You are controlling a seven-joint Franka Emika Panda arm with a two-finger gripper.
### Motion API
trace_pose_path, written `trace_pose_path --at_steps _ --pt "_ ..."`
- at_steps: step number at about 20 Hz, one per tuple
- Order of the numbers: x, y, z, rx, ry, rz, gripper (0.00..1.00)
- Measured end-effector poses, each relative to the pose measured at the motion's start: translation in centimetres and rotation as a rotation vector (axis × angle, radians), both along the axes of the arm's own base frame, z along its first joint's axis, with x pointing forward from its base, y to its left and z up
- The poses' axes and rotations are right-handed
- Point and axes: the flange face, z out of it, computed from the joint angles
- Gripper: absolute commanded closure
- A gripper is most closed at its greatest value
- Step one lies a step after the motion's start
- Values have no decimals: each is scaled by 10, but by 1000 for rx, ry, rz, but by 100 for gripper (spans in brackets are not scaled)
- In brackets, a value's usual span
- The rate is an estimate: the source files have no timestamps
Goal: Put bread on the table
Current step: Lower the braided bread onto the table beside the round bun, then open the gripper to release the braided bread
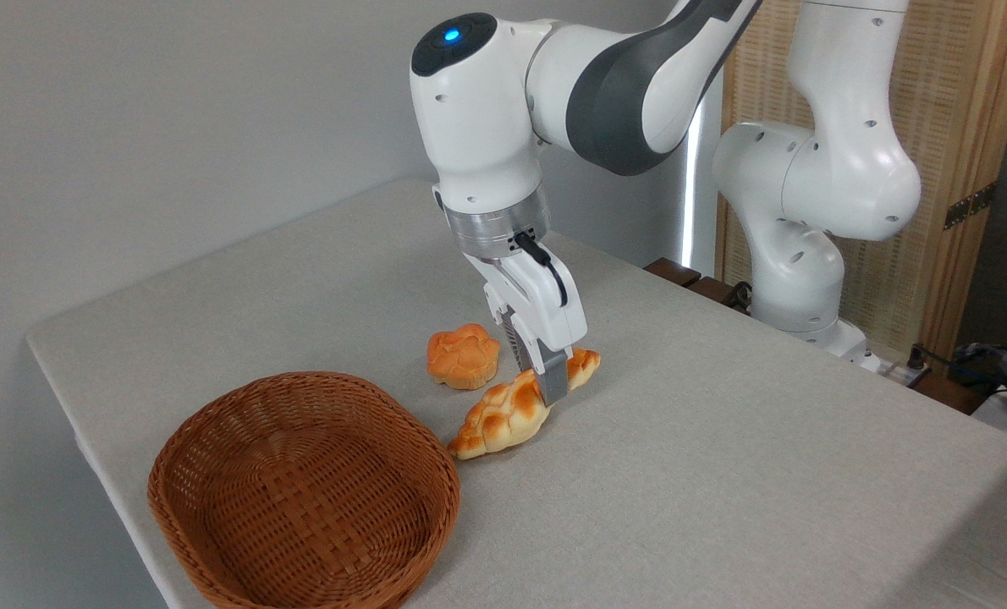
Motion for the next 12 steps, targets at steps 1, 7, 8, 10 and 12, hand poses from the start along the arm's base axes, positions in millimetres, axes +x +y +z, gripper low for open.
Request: trace_pose_path --at_steps 1,7,8,10,12 --pt "0 0 0 0 0 0 20" --pt "0 0 0 0 0 -1 0" --pt "0 0 0 0 0 -1 0" --pt "0 0 0 0 0 -1 0" --pt "0 0 0 0 0 -1 0"
